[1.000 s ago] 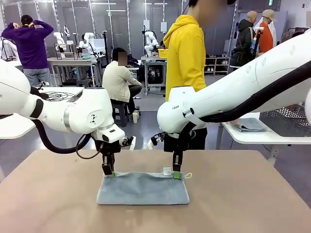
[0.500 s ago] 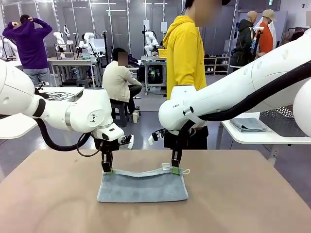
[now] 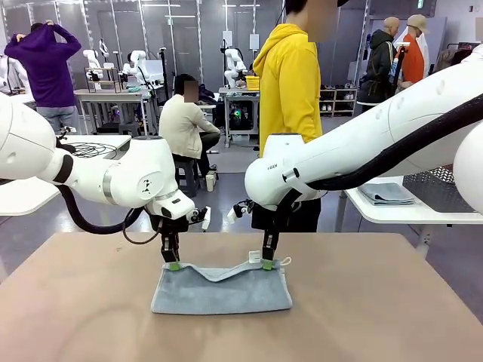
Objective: Fold the towels and place them in the basket.
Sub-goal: When a person lays out a Towel with hook on the table, fold it in half twice.
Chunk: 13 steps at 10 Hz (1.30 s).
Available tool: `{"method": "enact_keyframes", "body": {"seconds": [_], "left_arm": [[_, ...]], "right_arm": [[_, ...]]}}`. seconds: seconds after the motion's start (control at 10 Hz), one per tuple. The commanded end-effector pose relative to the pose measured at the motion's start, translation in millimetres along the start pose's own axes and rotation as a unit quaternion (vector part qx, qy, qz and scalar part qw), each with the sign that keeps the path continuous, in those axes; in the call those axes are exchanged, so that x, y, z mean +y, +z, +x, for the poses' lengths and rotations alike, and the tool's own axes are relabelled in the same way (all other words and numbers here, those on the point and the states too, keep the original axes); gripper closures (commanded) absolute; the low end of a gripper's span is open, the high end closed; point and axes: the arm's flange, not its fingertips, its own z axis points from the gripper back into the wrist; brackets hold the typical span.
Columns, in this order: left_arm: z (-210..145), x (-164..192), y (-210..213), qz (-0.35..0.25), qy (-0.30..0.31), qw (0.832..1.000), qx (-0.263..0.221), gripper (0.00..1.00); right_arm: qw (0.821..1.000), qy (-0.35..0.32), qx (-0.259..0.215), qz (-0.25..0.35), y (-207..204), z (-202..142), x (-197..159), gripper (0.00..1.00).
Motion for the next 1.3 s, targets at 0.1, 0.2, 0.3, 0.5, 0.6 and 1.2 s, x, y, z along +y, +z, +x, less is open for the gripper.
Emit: {"method": "enact_keyframes", "body": {"seconds": [0.1, 0.2, 0.3, 0.5, 0.6, 1.2], "left_arm": [[-7.2, -3.5, -1.1, 0.040, -0.001, 0.999, 0.012, 0.00], [-8.3, -5.3, 0.9, 0.043, -0.003, 0.999, 0.011, 0.00], [-9.9, -7.0, 3.5, 0.047, -0.003, 0.999, 0.007, 0.00], [-14.9, -11.5, 13.2, 0.057, -0.006, 0.998, -0.001, 0.00], [-18.1, -14.6, 22.9, 0.065, -0.005, 0.998, -0.016, 0.00], [-11.9, -4.8, 23.8, 0.056, -0.004, 0.998, -0.004, 0.00]], "right_arm": [[0.999, -0.004, 0.015, -0.044, -2.5, -6.2, 6.7, 0.10], [0.998, -0.004, 0.028, -0.051, -1.5, -7.7, 8.1, 0.00], [0.998, -0.005, 0.035, -0.054, 0.0, -9.6, 9.0, 0.00], [0.998, -0.003, 0.032, -0.061, 8.2, -14.9, 14.5, 0.02], [0.998, -0.001, 0.027, -0.065, 12.6, -16.3, 17.5, 0.00], [0.998, 0.011, 0.029, -0.051, 14.9, -9.6, 9.6, 0.00]]}}
